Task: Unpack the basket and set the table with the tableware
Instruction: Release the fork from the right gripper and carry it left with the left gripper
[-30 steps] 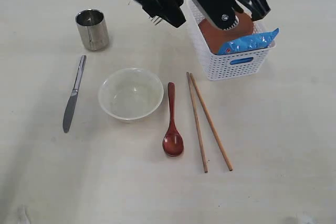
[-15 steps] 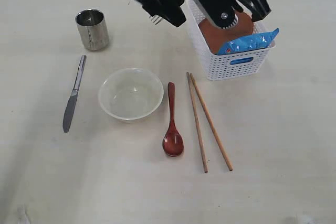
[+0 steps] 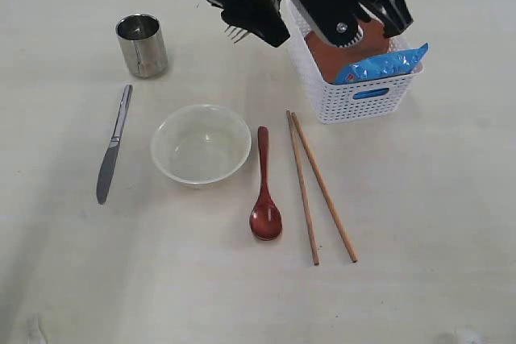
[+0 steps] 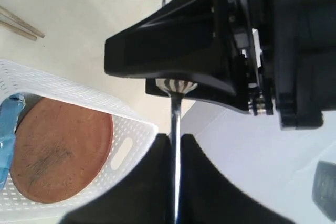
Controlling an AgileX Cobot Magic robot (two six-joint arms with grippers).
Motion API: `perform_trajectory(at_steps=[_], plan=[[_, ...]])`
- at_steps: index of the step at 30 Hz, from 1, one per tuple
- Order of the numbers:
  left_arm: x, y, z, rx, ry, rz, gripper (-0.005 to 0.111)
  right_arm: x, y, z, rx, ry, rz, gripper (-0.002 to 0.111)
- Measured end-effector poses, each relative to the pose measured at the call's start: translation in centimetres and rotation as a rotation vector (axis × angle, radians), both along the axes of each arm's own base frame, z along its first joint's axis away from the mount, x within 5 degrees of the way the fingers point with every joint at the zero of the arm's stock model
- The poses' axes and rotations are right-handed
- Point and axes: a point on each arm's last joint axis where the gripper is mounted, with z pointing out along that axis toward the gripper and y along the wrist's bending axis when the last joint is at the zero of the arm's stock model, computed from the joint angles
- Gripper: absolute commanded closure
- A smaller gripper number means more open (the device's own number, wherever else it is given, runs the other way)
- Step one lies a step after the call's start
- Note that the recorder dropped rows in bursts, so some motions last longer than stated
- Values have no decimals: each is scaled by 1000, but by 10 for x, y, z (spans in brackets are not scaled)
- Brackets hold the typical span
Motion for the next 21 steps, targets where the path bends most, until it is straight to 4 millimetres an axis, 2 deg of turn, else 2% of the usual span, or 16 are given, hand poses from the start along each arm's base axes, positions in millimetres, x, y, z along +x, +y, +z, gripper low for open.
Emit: perform_trajectory(at_steps=[12,21], plan=[[1,2,-2,34,-10,1,67,0,0,0,-5,1,1,109],[-4,6,12,33,-47,1,68,0,0,-1,-5,8,-3,109]])
